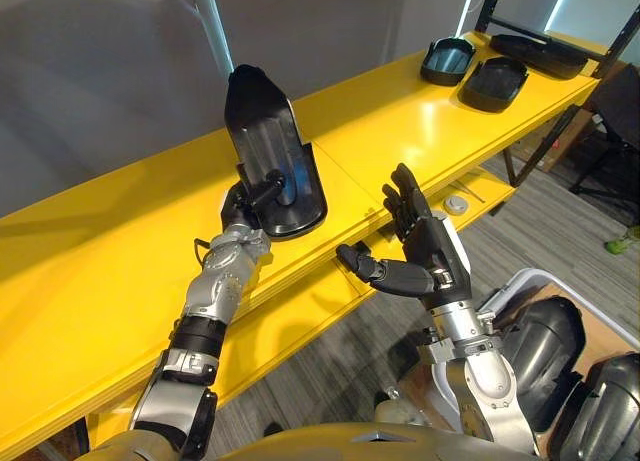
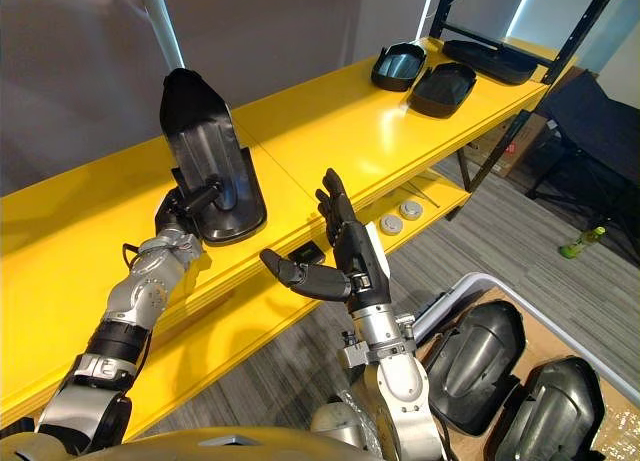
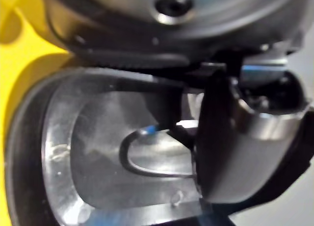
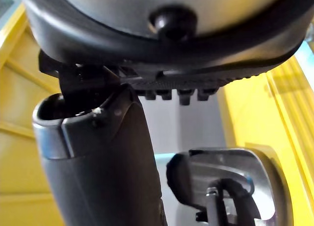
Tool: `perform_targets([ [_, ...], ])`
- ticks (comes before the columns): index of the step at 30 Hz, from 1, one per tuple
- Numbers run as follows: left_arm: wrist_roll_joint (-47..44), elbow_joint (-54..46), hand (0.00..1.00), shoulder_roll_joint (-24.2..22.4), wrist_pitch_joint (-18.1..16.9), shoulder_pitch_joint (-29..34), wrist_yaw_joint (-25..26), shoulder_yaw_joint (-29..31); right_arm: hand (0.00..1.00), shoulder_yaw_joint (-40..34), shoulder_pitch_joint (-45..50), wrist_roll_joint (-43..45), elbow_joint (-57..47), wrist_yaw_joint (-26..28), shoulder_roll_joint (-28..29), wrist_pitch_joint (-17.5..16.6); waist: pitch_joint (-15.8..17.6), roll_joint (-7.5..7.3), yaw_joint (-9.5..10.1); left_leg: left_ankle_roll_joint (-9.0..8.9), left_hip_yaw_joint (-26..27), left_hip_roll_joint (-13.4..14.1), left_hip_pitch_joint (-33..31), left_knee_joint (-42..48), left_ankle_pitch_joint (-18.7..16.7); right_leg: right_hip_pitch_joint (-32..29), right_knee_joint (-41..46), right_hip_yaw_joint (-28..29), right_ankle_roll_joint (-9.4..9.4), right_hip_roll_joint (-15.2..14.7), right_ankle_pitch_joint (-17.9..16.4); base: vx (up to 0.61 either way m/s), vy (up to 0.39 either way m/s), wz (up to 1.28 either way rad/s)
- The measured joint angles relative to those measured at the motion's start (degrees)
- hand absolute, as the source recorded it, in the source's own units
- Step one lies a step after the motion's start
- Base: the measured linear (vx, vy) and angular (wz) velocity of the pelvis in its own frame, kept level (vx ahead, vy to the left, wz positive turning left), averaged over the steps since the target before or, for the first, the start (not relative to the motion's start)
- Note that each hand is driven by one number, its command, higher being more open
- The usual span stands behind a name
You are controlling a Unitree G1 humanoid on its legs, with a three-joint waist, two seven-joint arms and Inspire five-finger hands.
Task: Walk over and take three plastic housings, then place them on the shelf
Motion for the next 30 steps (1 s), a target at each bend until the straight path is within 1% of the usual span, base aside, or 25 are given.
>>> perform_targets([
  [3, 0.0, 1.8, 0.00, -0.2, 0.0, -0.5, 0.4, 0.0, 1.00, 1.0, 0.0, 0.1, 0.1, 0.0, -1.0, 0.7, -0.5, 0.76, -0.22, 0.10, -0.2, 0.0, 0.0, 0.0, 0.1, 0.0, 0.0, 0.0, 0.03, 0.0, 0.0, 0.00, 0.000, 0.00],
  [5, 0.1, 4.6, 0.00, -0.5, 0.1, -2.2, 0.6, 0.0, 1.00, 1.8, 0.2, 0.1, 0.1, 0.0, -2.1, 1.3, -0.7, 1.17, -0.23, 0.12, -0.3, 0.0, 0.0, 0.0, 0.3, 0.1, 0.0, 0.0, 0.10, 0.0, 0.1, -0.02, 0.000, 0.01],
  [6, 0.1, 5.1, 1.00, -0.6, 0.1, -2.5, 0.7, -0.1, 1.00, 2.1, 0.3, 0.1, 0.1, 0.1, -2.2, 1.3, -0.7, 1.19, -0.23, 0.12, -0.3, 0.1, 0.0, 0.0, 0.4, 0.1, 0.0, -0.1, 0.13, 0.0, 0.1, -0.05, -0.004, 0.02],
  [10, 1.2, 7.0, 1.00, -0.6, -0.4, -3.1, 1.2, -0.3, 1.00, 4.2, 0.3, 0.6, 0.1, 0.1, -2.2, 2.1, -0.6, 1.08, -0.83, 0.12, -0.3, 0.1, -0.3, -0.1, 0.6, -0.2, 0.0, 0.0, 0.35, 0.1, 0.1, -0.05, -0.004, -0.01],
  [14, 2.5, 7.5, 1.00, -0.4, -1.4, -4.8, 3.7, -1.5, 1.00, 4.8, 0.2, 1.4, 0.1, 0.0, -2.3, 2.5, -0.3, 1.04, -0.90, 0.40, -0.3, 0.1, -1.6, -0.1, 1.2, -1.9, 0.1, 0.4, 0.93, 0.1, 0.6, -0.04, -0.002, 0.00],
  [17, 2.8, 8.4, 1.00, -0.6, -1.4, -6.7, 9.2, -2.3, 1.00, 5.9, -0.1, 1.4, 0.2, -0.8, -2.8, 2.5, 0.5, 0.94, -1.41, 0.51, -0.3, 0.1, -1.9, -0.1, 1.5, -2.0, 0.0, 0.4, 1.04, 0.2, 0.8, -0.01, 0.000, 0.00],
  [20, 2.9, 9.4, 1.00, -0.7, -1.1, -9.1, 13.3, -2.1, 1.00, 6.9, -0.3, 1.4, 0.2, -1.9, -3.6, 2.6, 1.5, 0.65, -1.57, 0.48, 0.0, 0.4, -2.2, -0.1, 1.9, -2.8, 0.1, 0.7, 1.20, 0.5, 0.8, -0.05, -0.014, -0.08],
  [21, 2.9, 10.4, 1.00, -0.7, -0.9, -10.4, 14.5, -1.6, 1.00, 7.6, -0.3, 1.4, 0.2, -2.3, -4.1, 2.7, 2.1, 0.44, -1.59, 0.35, 0.2, 0.9, -2.3, -0.1, 2.0, -2.9, 0.0, 1.2, 1.19, 0.7, 0.8, -0.06, -0.027, -0.08],
  [23, 2.8, 11.3, 1.00, -0.7, -0.6, -12.3, 16.1, -0.1, 1.00, 8.2, -0.3, 1.4, 0.2, -2.4, -4.4, 3.0, 3.0, 0.17, -1.72, 0.27, 0.4, 1.1, -2.5, -0.1, 2.1, -3.2, 0.0, 1.9, 1.22, 1.3, 0.8, -0.07, -0.028, -0.08],
  [25, 2.9, 11.9, 1.00, -0.7, -0.6, -13.8, 18.1, 0.5, 1.00, 9.1, -0.2, 1.4, 0.2, -3.2, -4.4, 3.1, 3.1, 0.23, -2.05, 0.17, 0.5, 1.6, -3.4, -0.1, 2.5, -4.2, 0.0, 2.0, 1.30, 1.6, 0.8, -0.06, -0.038, -0.04],
  [30, 2.8, 13.7, 1.00, -1.6, -2.9, -15.4, 22.5, 2.5, 1.00, 11.5, 0.3, 1.6, 0.2, -3.6, -4.4, 3.1, 3.4, 0.12, -3.07, 0.00, 0.9, 2.2, -4.0, -0.1, 3.2, -4.8, 0.0, 2.0, 1.68, 2.5, 1.1, 0.00, -0.007, -0.02],
])
